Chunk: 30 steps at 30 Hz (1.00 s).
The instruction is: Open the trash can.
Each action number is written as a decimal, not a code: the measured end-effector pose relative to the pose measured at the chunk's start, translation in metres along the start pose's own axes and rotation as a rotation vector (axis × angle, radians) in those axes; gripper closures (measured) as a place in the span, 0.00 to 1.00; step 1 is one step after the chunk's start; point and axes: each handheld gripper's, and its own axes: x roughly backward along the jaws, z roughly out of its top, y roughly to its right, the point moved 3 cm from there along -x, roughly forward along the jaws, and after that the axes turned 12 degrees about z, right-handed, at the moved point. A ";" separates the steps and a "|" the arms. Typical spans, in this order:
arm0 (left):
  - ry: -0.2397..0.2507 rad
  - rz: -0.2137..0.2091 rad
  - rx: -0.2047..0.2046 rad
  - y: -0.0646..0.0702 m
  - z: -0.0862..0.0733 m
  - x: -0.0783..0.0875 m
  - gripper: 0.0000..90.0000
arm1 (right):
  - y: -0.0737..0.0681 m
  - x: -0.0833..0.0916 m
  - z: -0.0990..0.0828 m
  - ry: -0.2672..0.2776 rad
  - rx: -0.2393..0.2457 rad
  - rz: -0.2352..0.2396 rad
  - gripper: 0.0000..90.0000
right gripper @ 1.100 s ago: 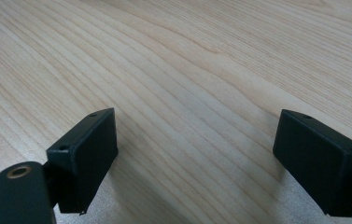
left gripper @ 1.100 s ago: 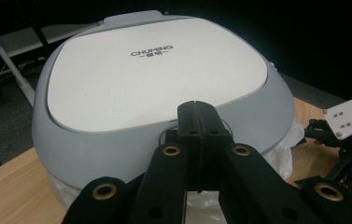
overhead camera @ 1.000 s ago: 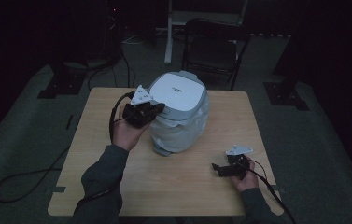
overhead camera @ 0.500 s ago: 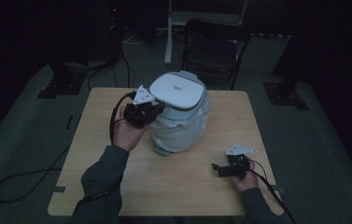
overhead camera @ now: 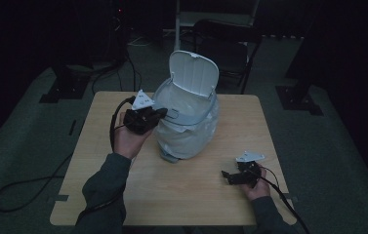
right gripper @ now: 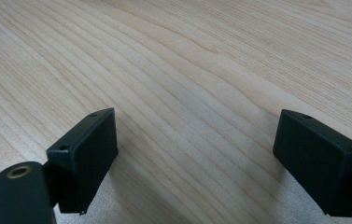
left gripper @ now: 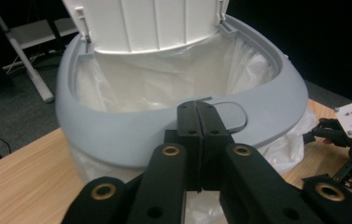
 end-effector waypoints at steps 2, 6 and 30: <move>0.002 0.003 0.004 -0.002 -0.002 0.002 0.97 | 0.000 0.000 0.000 0.000 0.000 0.000 0.14; 0.011 0.019 0.013 -0.009 -0.007 0.008 0.96 | 0.000 0.000 0.000 0.000 0.000 0.000 0.14; -0.053 0.078 0.078 -0.045 -0.047 0.019 0.84 | 0.000 0.000 0.000 0.001 0.000 -0.001 0.14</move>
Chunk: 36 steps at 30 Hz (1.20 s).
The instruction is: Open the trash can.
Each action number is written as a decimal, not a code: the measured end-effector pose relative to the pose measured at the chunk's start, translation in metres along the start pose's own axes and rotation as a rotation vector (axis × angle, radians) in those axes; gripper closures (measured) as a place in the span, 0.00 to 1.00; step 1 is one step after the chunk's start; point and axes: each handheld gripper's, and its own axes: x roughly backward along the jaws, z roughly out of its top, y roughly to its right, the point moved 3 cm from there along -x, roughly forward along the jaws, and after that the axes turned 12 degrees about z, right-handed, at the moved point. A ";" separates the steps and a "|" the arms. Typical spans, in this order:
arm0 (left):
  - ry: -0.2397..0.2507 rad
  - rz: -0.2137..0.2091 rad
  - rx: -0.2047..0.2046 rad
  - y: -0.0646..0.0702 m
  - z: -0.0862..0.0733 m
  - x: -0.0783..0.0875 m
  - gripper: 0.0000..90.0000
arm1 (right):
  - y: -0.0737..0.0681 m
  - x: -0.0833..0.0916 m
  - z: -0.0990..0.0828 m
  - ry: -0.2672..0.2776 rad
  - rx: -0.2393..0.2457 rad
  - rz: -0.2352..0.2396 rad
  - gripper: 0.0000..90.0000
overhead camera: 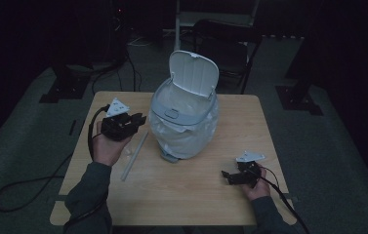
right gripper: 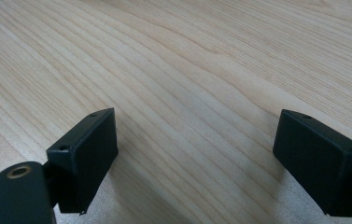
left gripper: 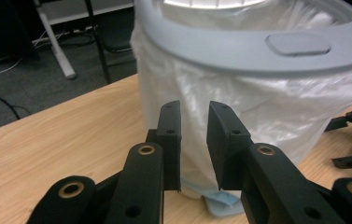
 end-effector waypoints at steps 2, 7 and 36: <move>-0.008 0.007 0.004 -0.003 -0.004 0.000 0.84 | 0.000 0.000 0.000 0.000 0.000 0.001 0.14; -0.026 0.029 0.017 -0.013 -0.016 0.000 0.83 | 0.000 0.000 0.000 0.000 0.000 0.001 0.14; -0.129 0.108 0.121 -0.052 -0.071 -0.005 0.76 | 0.000 0.000 0.000 0.000 -0.001 0.001 0.14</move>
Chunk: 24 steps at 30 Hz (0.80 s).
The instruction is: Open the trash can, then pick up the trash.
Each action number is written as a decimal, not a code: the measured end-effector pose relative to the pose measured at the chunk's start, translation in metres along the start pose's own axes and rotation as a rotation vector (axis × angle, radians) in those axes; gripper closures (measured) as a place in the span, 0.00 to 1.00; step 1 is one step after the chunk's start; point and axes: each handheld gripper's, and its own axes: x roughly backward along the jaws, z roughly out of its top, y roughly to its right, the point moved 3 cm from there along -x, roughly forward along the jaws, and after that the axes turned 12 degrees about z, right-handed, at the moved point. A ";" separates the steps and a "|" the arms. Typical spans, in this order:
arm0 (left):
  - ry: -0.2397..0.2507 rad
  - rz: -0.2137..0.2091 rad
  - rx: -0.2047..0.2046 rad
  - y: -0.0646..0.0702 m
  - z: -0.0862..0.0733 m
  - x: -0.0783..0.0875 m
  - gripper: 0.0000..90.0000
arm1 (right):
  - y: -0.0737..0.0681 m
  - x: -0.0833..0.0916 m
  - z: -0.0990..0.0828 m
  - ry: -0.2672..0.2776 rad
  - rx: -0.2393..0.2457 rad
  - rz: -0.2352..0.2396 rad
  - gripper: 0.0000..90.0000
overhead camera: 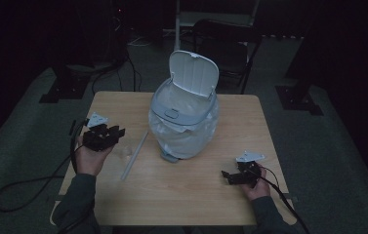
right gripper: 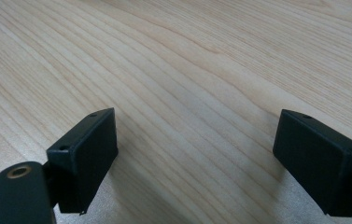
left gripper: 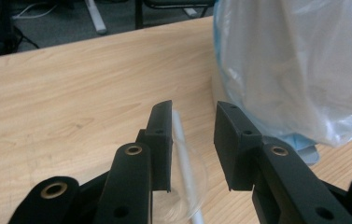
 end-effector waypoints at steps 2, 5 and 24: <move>-0.009 0.005 0.009 -0.003 -0.004 -0.001 0.76 | 0.000 0.000 0.000 0.000 0.000 0.000 0.14; -0.022 0.014 0.020 -0.008 -0.010 -0.002 0.75 | 0.000 0.000 0.000 -0.001 0.000 0.000 0.14; -0.059 0.059 0.084 -0.025 -0.029 -0.013 0.70 | 0.000 0.000 0.000 -0.001 0.001 0.000 0.14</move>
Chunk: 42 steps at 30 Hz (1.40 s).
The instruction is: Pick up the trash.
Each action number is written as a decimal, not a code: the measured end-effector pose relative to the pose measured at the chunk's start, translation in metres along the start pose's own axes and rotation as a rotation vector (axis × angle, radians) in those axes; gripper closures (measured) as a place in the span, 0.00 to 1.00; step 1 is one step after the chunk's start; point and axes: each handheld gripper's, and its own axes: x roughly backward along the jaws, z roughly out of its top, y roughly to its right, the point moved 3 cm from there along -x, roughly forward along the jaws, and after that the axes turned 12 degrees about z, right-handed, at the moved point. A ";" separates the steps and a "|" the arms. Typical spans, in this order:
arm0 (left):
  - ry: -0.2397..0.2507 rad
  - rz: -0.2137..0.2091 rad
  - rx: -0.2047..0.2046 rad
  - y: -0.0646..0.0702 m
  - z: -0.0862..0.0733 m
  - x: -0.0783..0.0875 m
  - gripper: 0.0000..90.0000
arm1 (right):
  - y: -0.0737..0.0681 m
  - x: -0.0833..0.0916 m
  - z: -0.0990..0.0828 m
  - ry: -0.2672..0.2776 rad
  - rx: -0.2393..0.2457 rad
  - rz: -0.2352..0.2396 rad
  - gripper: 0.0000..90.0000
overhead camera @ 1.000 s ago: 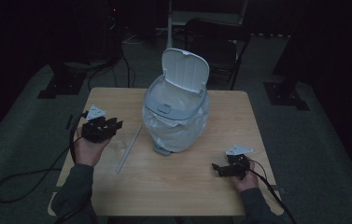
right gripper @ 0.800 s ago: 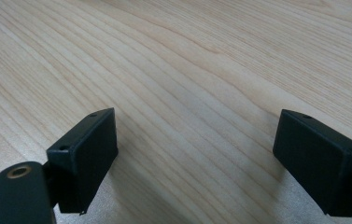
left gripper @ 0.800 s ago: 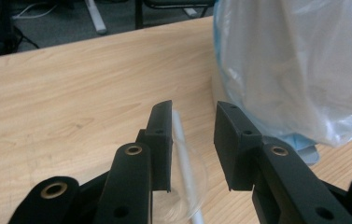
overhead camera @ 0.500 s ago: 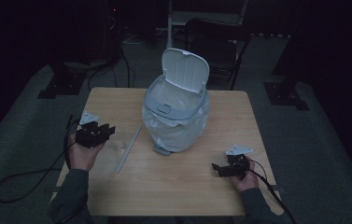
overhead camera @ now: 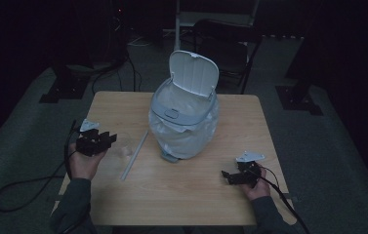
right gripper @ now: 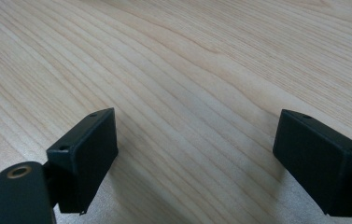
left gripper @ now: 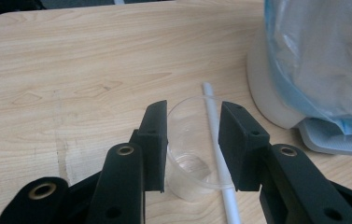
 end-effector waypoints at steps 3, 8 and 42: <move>-0.005 0.007 0.008 -0.001 -0.001 -0.003 0.69 | 0.000 0.000 0.000 0.000 0.000 0.000 0.14; -0.006 0.020 0.022 -0.005 -0.001 -0.007 0.69 | 0.000 0.000 0.000 0.000 0.000 0.000 0.14; -0.117 -0.025 0.072 -0.015 -0.049 -0.004 0.78 | 0.000 0.000 0.000 -0.001 -0.002 0.000 0.14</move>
